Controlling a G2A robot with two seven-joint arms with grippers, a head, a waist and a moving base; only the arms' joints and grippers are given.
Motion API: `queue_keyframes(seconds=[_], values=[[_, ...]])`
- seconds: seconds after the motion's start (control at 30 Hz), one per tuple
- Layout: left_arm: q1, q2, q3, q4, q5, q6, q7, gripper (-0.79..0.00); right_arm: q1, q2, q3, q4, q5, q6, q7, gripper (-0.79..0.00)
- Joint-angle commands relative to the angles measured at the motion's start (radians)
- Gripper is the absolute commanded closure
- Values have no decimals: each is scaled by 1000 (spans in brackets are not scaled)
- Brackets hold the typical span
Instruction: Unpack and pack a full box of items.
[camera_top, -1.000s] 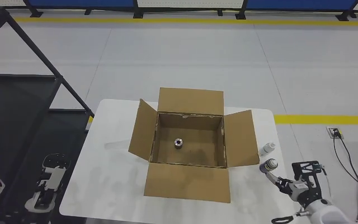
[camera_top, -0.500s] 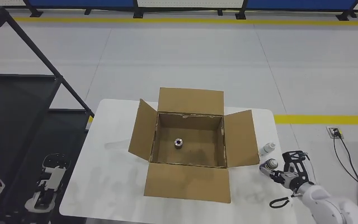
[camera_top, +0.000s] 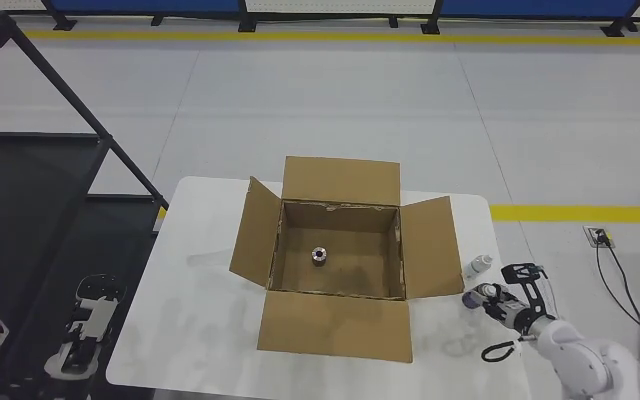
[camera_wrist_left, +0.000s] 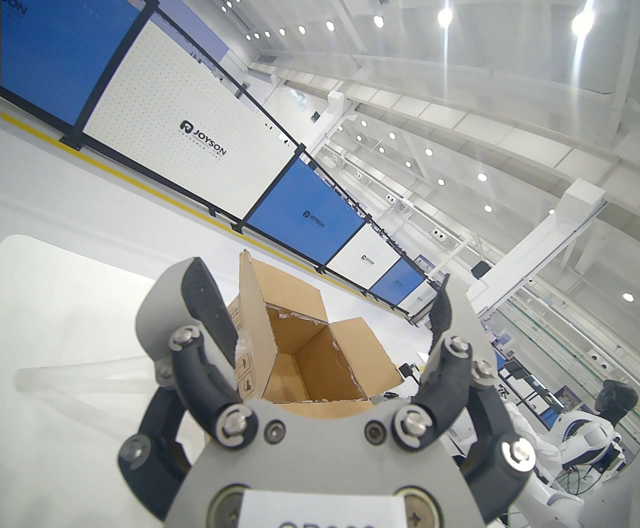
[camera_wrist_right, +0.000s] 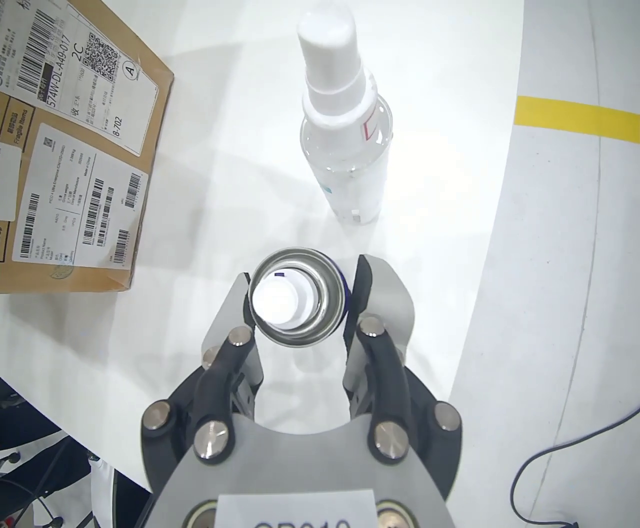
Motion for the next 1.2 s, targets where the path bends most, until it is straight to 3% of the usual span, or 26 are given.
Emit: queue_keyframes(seconds=[0.0, 0.2, 0.4, 0.53, 0.67, 0.8, 0.93, 1.03, 1.17], values=[[0, 0, 0, 0, 0, 0, 0, -785, -14, 3, 12, -23, 7, 10, -10, 0], [0, 0, 0, 0, 0, 0, 0, -785, -107, 5, 98, -221, 55, 131, -71, 0], [0, 0, 0, 0, 0, 0, 0, -785, -223, -1, 166, -561, 115, 240, -124, 0], [0, 0, 0, 0, 0, 0, 0, -785, -206, 3, 112, -715, 101, 205, -107, 0], [0, 0, 0, 0, 0, 0, 0, -785, -105, 11, -23, -761, 36, 174, -45, 0], [0, 0, 0, 0, 0, 0, 0, -785, 75, 12, -243, -695, -24, 149, 51, 0], [0, 0, 0, 0, 0, 0, 0, -785, 306, -4, -475, -519, -76, 173, 163, 0], [0, 0, 0, 0, 0, 0, 0, -785, 500, -35, -660, -309, -65, 206, 205, 0], [0, 0, 0, 0, 0, 0, 0, -785, 665, -75, -810, -59, -59, 247, 213, 0]])
